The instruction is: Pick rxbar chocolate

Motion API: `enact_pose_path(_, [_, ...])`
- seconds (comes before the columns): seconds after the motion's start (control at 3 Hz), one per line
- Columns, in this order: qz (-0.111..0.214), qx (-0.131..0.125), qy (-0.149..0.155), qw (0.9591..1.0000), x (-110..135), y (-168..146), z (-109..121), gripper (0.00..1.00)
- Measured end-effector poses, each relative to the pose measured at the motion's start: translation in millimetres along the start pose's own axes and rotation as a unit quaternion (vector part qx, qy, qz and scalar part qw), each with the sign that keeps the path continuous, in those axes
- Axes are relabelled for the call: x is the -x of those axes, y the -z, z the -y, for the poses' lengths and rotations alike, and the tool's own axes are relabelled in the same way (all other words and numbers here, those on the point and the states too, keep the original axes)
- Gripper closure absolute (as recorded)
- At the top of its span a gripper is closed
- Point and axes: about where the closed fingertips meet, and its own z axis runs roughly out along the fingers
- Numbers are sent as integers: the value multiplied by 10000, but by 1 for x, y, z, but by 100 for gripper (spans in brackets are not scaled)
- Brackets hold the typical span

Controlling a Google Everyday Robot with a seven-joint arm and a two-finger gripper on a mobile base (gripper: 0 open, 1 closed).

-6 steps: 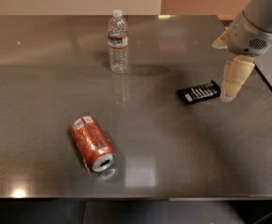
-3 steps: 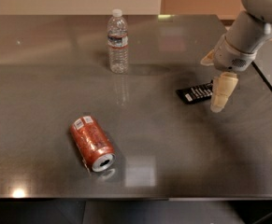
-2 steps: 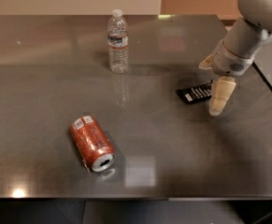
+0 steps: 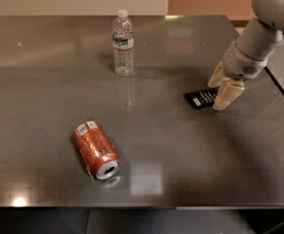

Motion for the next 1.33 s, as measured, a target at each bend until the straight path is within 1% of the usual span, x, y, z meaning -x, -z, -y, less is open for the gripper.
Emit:
enact_pose_path(0.67, [-17, 122, -4, 9999, -8, 6, -3, 89])
enact_pose_path(1.0, [-1, 111, -37, 9999, -12, 11, -5, 100])
enact_pose_path(1.33, [108, 28, -97, 9999, -10, 25, -8, 100])
